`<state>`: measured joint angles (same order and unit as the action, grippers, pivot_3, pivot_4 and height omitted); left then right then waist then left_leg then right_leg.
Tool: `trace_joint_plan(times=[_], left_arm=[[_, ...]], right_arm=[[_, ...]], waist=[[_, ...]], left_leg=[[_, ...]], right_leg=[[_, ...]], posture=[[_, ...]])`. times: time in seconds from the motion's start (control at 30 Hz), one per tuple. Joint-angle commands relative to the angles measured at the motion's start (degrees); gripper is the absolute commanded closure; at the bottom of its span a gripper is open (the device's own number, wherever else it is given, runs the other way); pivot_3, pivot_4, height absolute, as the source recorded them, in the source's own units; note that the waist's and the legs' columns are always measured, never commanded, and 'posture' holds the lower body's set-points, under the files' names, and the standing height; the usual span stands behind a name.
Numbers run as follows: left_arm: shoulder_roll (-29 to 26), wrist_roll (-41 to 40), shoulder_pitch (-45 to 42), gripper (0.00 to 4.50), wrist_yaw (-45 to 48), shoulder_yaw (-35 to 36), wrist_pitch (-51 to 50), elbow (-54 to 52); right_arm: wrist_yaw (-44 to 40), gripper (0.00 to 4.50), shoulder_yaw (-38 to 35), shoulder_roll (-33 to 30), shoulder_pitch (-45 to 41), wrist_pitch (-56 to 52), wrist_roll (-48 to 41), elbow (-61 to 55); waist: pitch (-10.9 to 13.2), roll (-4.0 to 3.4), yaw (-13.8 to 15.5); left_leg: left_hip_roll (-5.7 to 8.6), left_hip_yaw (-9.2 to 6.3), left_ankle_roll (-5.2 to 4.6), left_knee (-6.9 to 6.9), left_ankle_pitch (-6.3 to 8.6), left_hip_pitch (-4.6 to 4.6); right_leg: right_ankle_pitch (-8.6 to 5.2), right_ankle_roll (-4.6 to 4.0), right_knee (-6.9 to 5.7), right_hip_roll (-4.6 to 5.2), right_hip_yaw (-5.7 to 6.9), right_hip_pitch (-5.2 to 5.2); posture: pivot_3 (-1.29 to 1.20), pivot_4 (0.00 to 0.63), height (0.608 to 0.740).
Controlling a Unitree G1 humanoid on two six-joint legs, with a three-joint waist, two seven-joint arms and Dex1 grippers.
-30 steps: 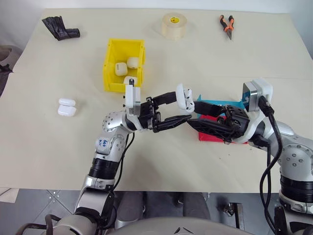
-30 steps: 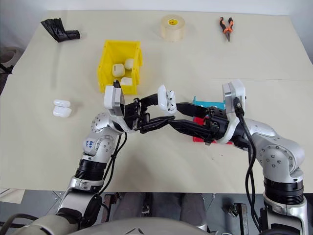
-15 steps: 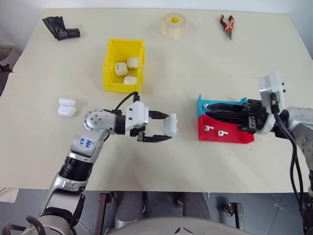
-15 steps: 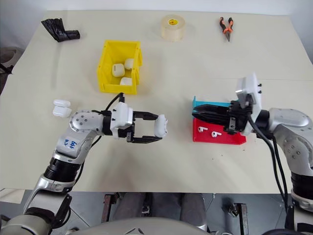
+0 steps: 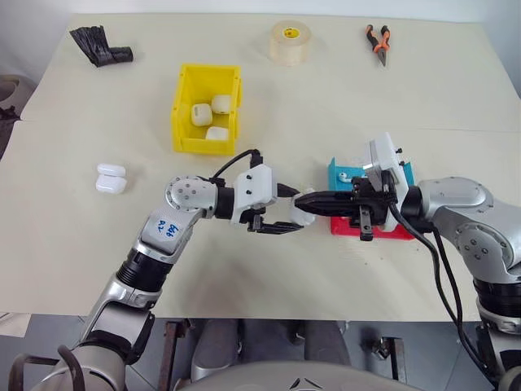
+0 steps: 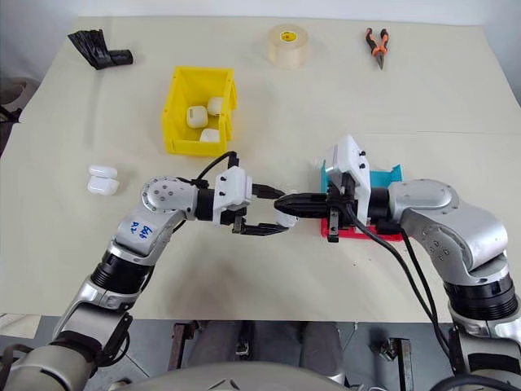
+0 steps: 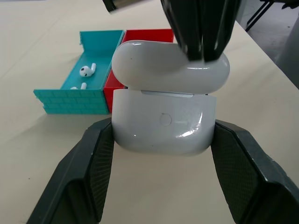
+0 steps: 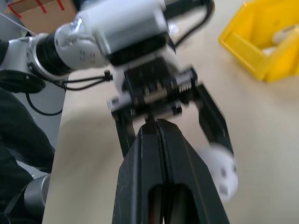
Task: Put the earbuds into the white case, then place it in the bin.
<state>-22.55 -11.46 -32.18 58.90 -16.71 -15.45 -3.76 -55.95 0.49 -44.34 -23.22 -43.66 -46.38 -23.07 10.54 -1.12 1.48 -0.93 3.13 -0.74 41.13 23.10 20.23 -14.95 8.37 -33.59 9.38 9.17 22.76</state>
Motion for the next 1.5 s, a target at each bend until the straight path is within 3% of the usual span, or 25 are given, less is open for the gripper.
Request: trace_joint_plan(times=[0.03, 0.27, 0.43, 0.6, 0.7, 0.73, 0.87, 1.03, 1.27, 1.43, 1.5], left_arm=[[1.1, -5.1, 1.0, 1.74, -0.1, 4.2, 1.9, -3.4], [1.5, -11.8, 5.1, 1.74, -1.5, 10.2, 0.3, -7.6], [0.5, -11.6, 11.8, 1.74, -8.2, 15.8, 1.0, -12.3], [6.8, -12.5, 18.7, 1.74, -27.9, 27.0, -3.0, -17.0], [9.1, -13.3, 17.8, 1.74, -35.2, 29.8, -7.1, -16.9], [9.4, -12.8, 16.5, 1.74, -37.4, 30.3, -8.0, -16.2], [8.9, -11.0, 10.5, 1.74, -41.6, 29.9, -9.4, -12.0], [7.0, -6.1, 0.4, 1.74, -42.6, 27.8, -5.5, 1.7], [6.7, -3.7, -4.9, 1.74, -42.7, 27.0, -3.2, 12.9], [7.3, -6.1, -4.4, 0.16, -40.1, 27.2, -3.2, 11.0], [6.5, -5.9, -2.9, 0.02, -38.8, 27.0, -2.3, 8.6]], right_arm=[[-2.9, 4.48, -5.5, -1.3, 3.3, 4.5, 1.3, 3.5], [-2.8, 4.48, -11.1, 1.0, 7.6, 11.2, 3.4, 6.9], [-3.0, 2.87, -14.4, 1.9, 9.8, 21.6, 8.6, 5.9], [-1.3, 1.16, -15.5, 4.6, 13.2, 30.7, 12.7, 3.7], [-0.4, 0.12, -16.0, 5.4, 14.1, 32.2, 12.9, 3.3], [0.4, 0.02, -16.2, 5.7, 14.2, 32.5, 13.2, 3.2], [1.8, 0.02, -16.0, 6.1, 14.9, 32.7, 13.6, 3.4], [2.6, 0.02, -15.1, 6.4, 15.6, 32.2, 13.4, 2.6], [3.5, 0.02, -15.2, 6.3, 15.9, 31.8, 13.0, 1.8], [3.8, 0.00, -15.0, 6.6, 16.3, 31.9, 13.0, 1.5], [3.7, 0.00, -15.1, 6.6, 16.4, 31.9, 12.9, 1.6]], waist=[[0.0, 0.00, 0.0], [0.0, 0.01, -0.1], [0.0, 0.00, -0.1], [0.0, 0.02, 0.1], [0.0, 0.03, 0.2], [0.0, 0.04, 0.2], [0.0, 0.05, 0.3], [0.0, 0.05, 0.0], [0.0, 0.05, -0.1], [0.0, 0.08, 0.1], [0.0, 0.08, 0.0]], left_leg=[[0.00, 0.00, 0.00, -0.01, 0.00, 0.01], [-0.02, 0.00, 0.00, -0.01, 0.00, -0.02], [-0.03, 0.01, 0.00, -0.03, 0.00, -0.05], [-0.02, -0.03, 0.00, 0.01, 0.00, -0.04], [-0.02, -0.06, 0.00, 0.03, 0.00, -0.05], [-0.01, -0.05, 0.00, 0.05, 0.00, -0.05], [0.00, -0.05, 0.00, 0.06, 0.00, -0.05], [0.02, 0.01, 0.00, 0.02, 0.00, -0.08], [0.02, 0.05, 0.00, -0.09, 0.00, -0.10], [0.02, 0.04, 0.00, -0.06, 0.00, -0.08], [0.02, 0.04, 0.00, -0.05, 0.00, -0.08]], right_leg=[[0.00, 0.00, 0.00, 0.00, 0.00, 0.00], [0.00, 0.00, -0.01, 0.00, -0.01, 0.00], [0.00, 0.00, -0.02, 0.00, -0.03, 0.00], [0.01, 0.01, -0.02, 0.03, -0.04, -0.01], [0.01, 0.01, -0.04, 0.04, -0.02, -0.04], [0.01, 0.01, -0.06, 0.04, -0.03, -0.05], [0.01, 0.01, -0.06, 0.04, -0.02, -0.05], [0.01, 0.01, -0.06, 0.03, -0.02, -0.05], [0.01, 0.01, 0.00, 0.02, -0.02, -0.03], [0.01, 0.01, -0.01, 0.02, -0.02, -0.03], [0.01, 0.02, -0.02, 0.02, -0.02, -0.03]], posture=[[0.00, 0.150, 0.740], [0.00, 0.150, 0.740], [0.00, 0.150, 0.740], [0.00, 0.150, 0.740], [0.00, 0.150, 0.740], [0.00, 0.150, 0.740], [0.00, 0.150, 0.740], [0.00, 0.150, 0.740], [0.00, 0.150, 0.740], [0.00, 0.150, 0.740], [0.00, 0.150, 0.740]])
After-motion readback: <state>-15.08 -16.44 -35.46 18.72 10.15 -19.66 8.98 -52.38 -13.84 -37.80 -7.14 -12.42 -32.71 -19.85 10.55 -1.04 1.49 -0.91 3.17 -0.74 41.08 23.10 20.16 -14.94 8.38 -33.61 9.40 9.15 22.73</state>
